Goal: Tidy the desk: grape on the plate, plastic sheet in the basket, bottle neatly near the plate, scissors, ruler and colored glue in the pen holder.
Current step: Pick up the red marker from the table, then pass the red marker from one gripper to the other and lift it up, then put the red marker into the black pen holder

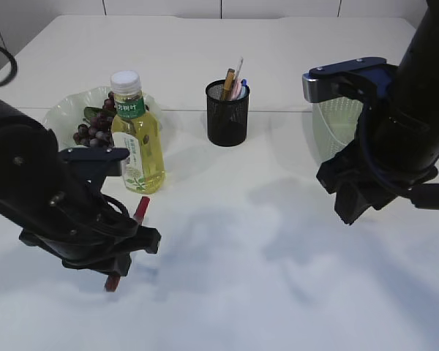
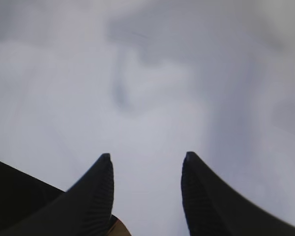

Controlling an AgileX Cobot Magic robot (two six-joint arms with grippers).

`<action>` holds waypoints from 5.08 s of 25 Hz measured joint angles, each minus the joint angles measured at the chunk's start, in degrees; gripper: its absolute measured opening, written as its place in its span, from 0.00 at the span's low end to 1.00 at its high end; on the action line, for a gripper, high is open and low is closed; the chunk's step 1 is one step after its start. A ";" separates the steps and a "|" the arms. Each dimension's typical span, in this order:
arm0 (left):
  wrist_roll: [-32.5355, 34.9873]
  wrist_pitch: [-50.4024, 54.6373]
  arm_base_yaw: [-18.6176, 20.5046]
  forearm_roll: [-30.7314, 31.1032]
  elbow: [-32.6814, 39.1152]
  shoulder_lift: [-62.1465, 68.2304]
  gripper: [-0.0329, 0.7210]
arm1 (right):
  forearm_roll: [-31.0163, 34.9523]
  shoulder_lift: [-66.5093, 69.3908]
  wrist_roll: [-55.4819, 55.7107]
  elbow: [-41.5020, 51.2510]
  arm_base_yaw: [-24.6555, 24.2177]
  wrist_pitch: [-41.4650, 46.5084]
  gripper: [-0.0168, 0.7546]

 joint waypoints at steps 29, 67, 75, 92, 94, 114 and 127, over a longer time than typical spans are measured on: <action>2.24 -9.66 -9.69 -3.15 0.48 -21.11 0.15 | 58.08 0.67 -33.22 0.02 0.00 -19.32 0.50; 2.24 -14.72 -12.75 -1.37 0.52 -21.11 0.39 | 65.56 3.25 -38.58 0.23 0.00 -23.56 0.20; 2.24 -14.72 -12.75 0.94 0.52 -21.11 0.56 | 65.46 3.25 -39.82 0.23 0.00 -24.19 0.20; 2.24 -8.57 -3.70 -1.30 0.52 -21.11 0.77 | 65.78 4.97 -44.58 -2.01 -7.01 -36.12 0.20; 2.24 -7.11 -2.02 -1.30 0.52 -21.11 0.77 | 65.78 6.94 -44.85 -4.94 -9.16 -35.71 0.20; 2.24 5.21 12.50 7.41 0.52 -19.69 0.76 | 65.78 43.73 -49.78 -52.16 -11.60 -33.72 0.20; 2.24 6.68 12.62 13.59 0.52 -19.54 0.76 | 65.97 49.46 -65.85 -56.69 -11.60 -41.99 0.20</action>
